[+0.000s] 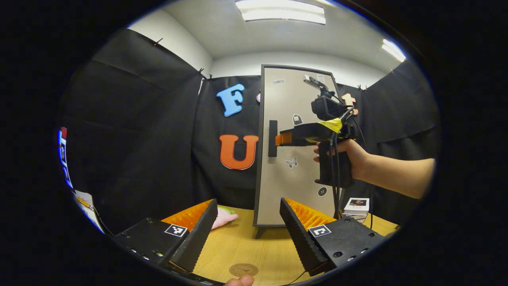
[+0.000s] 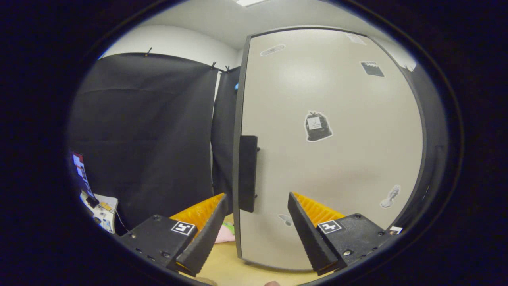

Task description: Open the cabinet door with the right hand, grasp the bottle in the cabinet with the left hand and place it on the coaster, then close the cabinet door with the right hand.

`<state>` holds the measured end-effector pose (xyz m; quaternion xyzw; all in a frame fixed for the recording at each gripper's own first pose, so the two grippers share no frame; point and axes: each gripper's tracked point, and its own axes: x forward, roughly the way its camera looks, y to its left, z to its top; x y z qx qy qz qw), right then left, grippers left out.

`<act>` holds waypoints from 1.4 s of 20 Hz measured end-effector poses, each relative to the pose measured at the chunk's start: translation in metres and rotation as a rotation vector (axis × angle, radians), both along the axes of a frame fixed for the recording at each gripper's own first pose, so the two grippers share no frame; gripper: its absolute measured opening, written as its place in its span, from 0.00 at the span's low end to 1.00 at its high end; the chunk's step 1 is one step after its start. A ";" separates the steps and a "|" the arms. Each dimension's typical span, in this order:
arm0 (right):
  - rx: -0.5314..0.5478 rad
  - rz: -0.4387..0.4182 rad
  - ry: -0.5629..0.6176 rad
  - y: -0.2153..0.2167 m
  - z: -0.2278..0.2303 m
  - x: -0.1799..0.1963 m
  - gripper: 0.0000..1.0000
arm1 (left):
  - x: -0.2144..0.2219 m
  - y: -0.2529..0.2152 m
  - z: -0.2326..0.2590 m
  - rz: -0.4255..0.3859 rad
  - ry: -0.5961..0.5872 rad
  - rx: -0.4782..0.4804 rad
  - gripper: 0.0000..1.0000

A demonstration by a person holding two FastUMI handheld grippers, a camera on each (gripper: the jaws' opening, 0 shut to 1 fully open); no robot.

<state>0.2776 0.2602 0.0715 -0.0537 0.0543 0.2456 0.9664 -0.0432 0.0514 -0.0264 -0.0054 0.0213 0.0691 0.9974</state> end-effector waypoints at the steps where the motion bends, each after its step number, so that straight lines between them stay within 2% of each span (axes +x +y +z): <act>1: -0.002 -0.009 0.002 0.006 0.000 0.009 0.98 | 0.000 0.003 -0.001 0.006 0.002 -0.004 0.95; 3: 0.001 -0.021 0.013 0.015 -0.001 0.021 0.96 | -0.002 0.005 -0.001 0.016 0.004 -0.006 0.95; 5: 0.000 -0.033 0.001 0.023 0.002 0.029 0.90 | 0.000 0.011 0.000 0.025 -0.001 0.000 0.95; 6: -0.009 -0.042 -0.013 0.025 0.003 0.033 0.78 | 0.001 0.014 0.000 0.028 -0.001 0.001 0.95; 11: -0.044 -0.091 -0.022 0.033 0.000 0.046 0.73 | 0.003 0.023 -0.004 0.042 0.005 -0.012 0.95; 14: -0.031 -0.108 -0.028 0.035 -0.001 0.050 0.49 | 0.003 0.031 -0.002 0.054 -0.003 -0.002 0.95; 16: -0.041 -0.134 -0.043 0.033 -0.001 0.051 0.37 | 0.001 0.037 0.000 0.065 -0.014 0.006 0.95; 18: -0.084 -0.159 -0.069 0.032 -0.001 0.052 0.34 | 0.000 0.041 0.003 0.069 -0.028 0.019 0.95; 19: -0.074 -0.163 -0.072 0.032 -0.002 0.053 0.34 | -0.002 0.044 0.004 0.069 -0.036 0.025 0.95; 21: -0.025 -0.157 -0.055 0.033 -0.002 0.052 0.29 | -0.006 0.047 0.005 0.069 -0.039 0.034 0.95; 24: -0.029 -0.159 -0.037 0.032 -0.004 0.050 0.25 | -0.010 0.050 0.004 0.070 -0.034 0.034 0.95; 28: -0.012 -0.146 -0.009 0.031 -0.003 0.039 0.24 | -0.012 0.048 -0.002 0.046 -0.022 0.017 0.95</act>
